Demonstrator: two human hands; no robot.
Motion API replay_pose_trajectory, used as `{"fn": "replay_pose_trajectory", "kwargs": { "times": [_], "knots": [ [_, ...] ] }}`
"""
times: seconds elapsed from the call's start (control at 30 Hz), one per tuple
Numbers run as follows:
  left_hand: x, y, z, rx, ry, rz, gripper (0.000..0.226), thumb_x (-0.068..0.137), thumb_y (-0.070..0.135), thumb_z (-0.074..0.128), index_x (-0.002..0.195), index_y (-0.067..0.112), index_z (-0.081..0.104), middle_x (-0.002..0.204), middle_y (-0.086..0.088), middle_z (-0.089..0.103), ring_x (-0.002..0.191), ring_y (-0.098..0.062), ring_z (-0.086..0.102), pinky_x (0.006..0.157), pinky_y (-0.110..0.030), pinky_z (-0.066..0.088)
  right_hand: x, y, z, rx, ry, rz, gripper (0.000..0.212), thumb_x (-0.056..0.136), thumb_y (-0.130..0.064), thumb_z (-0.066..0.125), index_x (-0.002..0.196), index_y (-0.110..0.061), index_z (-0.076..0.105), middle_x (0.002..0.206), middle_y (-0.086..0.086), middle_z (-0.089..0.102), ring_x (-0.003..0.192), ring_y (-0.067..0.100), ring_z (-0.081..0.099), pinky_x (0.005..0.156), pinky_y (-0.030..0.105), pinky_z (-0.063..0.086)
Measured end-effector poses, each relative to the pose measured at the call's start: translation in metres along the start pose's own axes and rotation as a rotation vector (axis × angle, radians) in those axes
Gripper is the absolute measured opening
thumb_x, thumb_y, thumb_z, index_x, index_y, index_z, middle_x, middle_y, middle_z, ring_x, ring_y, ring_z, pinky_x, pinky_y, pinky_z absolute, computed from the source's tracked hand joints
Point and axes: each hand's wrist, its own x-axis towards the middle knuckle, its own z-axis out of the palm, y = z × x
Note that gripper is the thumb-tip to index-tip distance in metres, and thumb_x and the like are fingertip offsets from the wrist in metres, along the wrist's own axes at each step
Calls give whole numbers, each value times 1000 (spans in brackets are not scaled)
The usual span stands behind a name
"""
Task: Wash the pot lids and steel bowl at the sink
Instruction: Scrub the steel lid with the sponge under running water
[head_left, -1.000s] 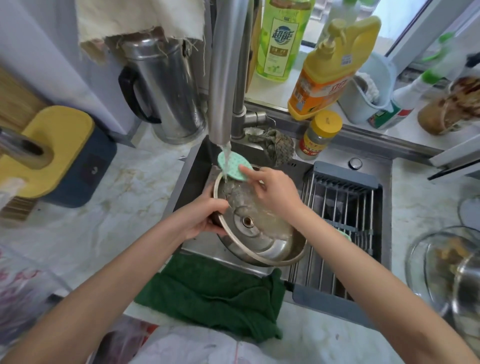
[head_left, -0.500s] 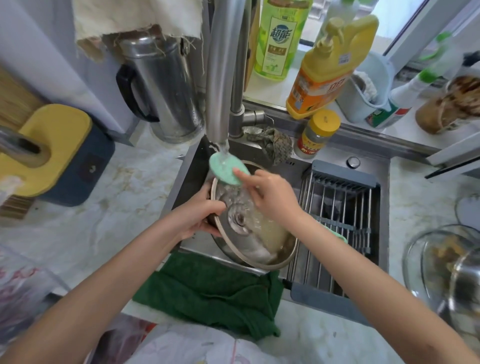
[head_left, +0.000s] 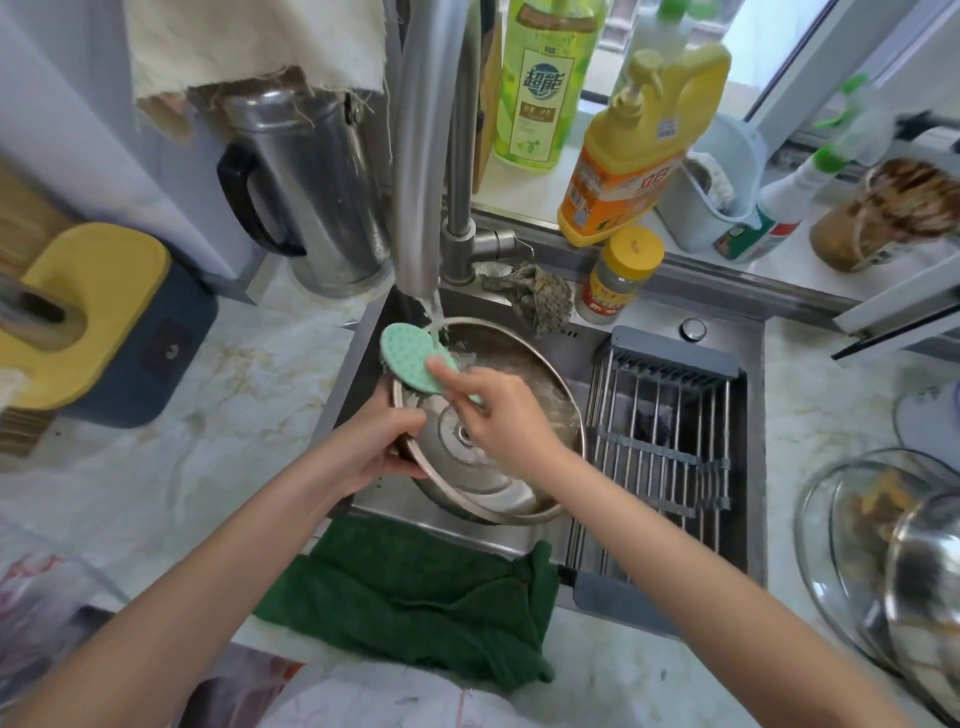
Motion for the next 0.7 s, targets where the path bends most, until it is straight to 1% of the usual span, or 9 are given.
{"fn": "replay_pose_trajectory", "kwargs": {
  "times": [0.1, 0.17, 0.23, 0.37, 0.47, 0.53, 0.6, 0.63, 0.7],
  "knots": [
    [-6, 1, -1, -8, 13, 38, 78, 81, -7, 48, 141, 39, 28, 120, -8, 56, 92, -28, 62, 54, -36, 56, 19, 20, -7, -63, 110, 122, 41, 95, -16, 54, 133, -30, 56, 84, 3, 66, 61, 15, 49, 57, 32, 38],
    [-12, 0, -1, -35, 42, 42, 78, 73, 0, 53, 138, 39, 31, 118, -10, 55, 88, -28, 62, 52, -34, 55, 33, 41, -16, -168, 107, 250, 41, 96, -16, 51, 134, -30, 56, 101, 10, 71, 67, 22, 58, 56, 31, 39],
    [-12, -3, -2, -53, 97, 56, 74, 78, -3, 51, 137, 37, 33, 117, -11, 54, 86, -26, 62, 51, -34, 55, 32, 60, -21, -257, 78, 306, 40, 97, -17, 48, 135, -30, 55, 102, 13, 70, 79, 31, 63, 58, 33, 40],
    [-3, -12, -7, -157, 226, 12, 70, 83, -8, 41, 141, 32, 34, 112, -6, 52, 87, -25, 58, 47, -34, 55, 10, 87, -19, -433, -64, 380, 39, 99, -24, 43, 136, -30, 54, 101, 15, 68, 89, 36, 64, 61, 34, 39],
    [0, -19, -16, -183, 279, -3, 69, 83, -9, 40, 138, 32, 35, 117, -10, 51, 89, -28, 58, 48, -36, 55, -16, 94, -25, -561, -215, 439, 42, 97, -25, 42, 135, -37, 53, 111, 9, 68, 97, 31, 65, 70, 35, 48],
    [1, -23, -26, -194, 294, -7, 67, 81, -8, 39, 134, 32, 38, 118, -11, 50, 92, -29, 57, 49, -37, 55, -30, 88, -35, -639, -235, 376, 43, 95, -26, 44, 135, -42, 50, 113, 2, 68, 101, 26, 64, 74, 34, 50],
    [0, -27, -34, -265, 267, -35, 66, 76, -6, 41, 134, 26, 41, 112, -9, 53, 90, -25, 56, 49, -34, 55, -39, 75, -44, -654, -235, 228, 43, 97, -30, 44, 136, -45, 47, 110, -4, 65, 101, 21, 63, 71, 33, 48],
    [-1, -28, -36, -299, 248, -51, 63, 74, -4, 41, 132, 21, 44, 103, -8, 56, 84, -21, 58, 48, -31, 54, -39, 68, -49, -653, -250, 165, 43, 98, -29, 44, 137, -46, 45, 105, -6, 63, 98, 20, 63, 68, 32, 45],
    [-6, -27, -38, -298, 224, -78, 39, 78, -4, 38, 112, 11, 51, 73, -2, 61, 60, -12, 60, 45, -26, 52, -32, 62, -57, -702, -302, 88, 46, 98, -24, 44, 137, -47, 45, 97, -6, 58, 91, 20, 62, 61, 30, 38]
  ]
}}
